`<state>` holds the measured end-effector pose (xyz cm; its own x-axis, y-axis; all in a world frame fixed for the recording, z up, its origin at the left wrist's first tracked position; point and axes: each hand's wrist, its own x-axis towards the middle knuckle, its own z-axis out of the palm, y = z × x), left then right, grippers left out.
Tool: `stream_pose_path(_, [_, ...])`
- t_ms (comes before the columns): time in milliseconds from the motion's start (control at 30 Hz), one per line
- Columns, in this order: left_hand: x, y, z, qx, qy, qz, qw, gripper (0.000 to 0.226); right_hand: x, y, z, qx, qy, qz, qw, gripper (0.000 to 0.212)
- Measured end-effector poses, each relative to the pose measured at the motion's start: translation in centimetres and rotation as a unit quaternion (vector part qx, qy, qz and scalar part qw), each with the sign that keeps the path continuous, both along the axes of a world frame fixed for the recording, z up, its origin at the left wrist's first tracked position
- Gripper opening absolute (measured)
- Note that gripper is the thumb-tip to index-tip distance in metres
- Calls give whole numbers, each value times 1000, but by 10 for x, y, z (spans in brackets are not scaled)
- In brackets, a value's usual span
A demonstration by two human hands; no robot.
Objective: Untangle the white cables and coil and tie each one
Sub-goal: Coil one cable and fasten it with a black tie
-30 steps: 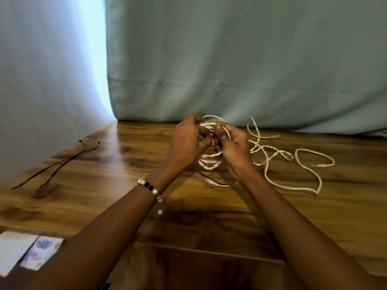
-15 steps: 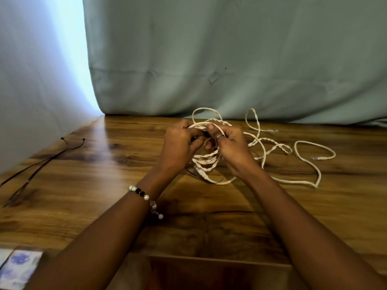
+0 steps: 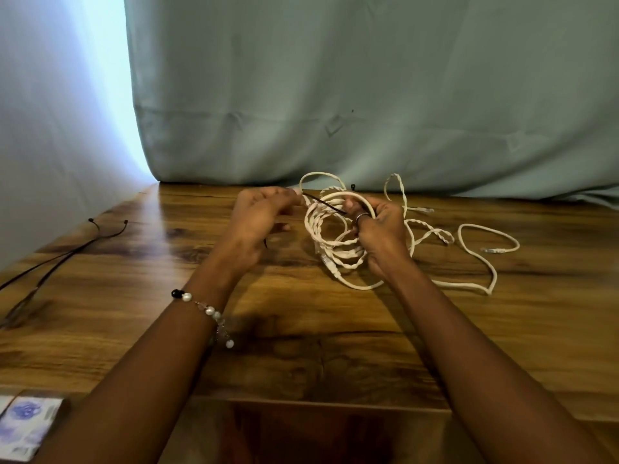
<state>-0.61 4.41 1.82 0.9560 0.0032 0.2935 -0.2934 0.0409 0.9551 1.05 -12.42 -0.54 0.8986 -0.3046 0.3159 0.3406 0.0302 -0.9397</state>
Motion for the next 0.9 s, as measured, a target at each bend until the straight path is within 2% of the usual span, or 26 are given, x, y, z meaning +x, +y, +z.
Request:
stream_pose_path(67, [0, 2, 1, -87, 18, -58, 994, 21, 2, 2, -2, -36, -1, 3, 999, 21])
stream_pose_path(167, [-1, 4, 5, -195, 35, -152, 968, 23, 1, 5, -3, -92, -19, 21, 995, 23])
stream_pose_path(233, [-2, 7, 6, -225, 30, -213, 950, 31, 0, 6, -4, -110, -22, 32, 993, 22])
stream_pose_path(333, [-2, 8, 4, -270, 32, -240, 932, 35, 0, 6, -4, -123, -16, 47, 991, 21])
stream_pose_path(467, [2, 8, 2, -324, 16, -270, 907, 72, -4, 5, -2, -146, -11, 62, 987, 19])
stream_pose_path(533, [5, 9, 0, -327, 4, -266, 907, 80, -5, 4, -1, -156, -10, 70, 985, 18])
stream_pose_path(600, [9, 9, -2, -304, -10, -215, 928, 70, -5, 3, -1, -168, -4, 75, 983, 19])
stream_pose_path(700, [12, 7, -4, -292, -47, -116, 948, 34, -5, 3, -1, -189, 9, 77, 979, 21])
stream_pose_path(800, [13, 8, -3, -356, -52, -84, 929, 12, -5, 3, 0, -211, 13, 82, 974, 23])
stream_pose_path(900, [15, 10, -2, -387, -37, -65, 919, 14, -6, 2, 0, -255, 5, 91, 963, 26])
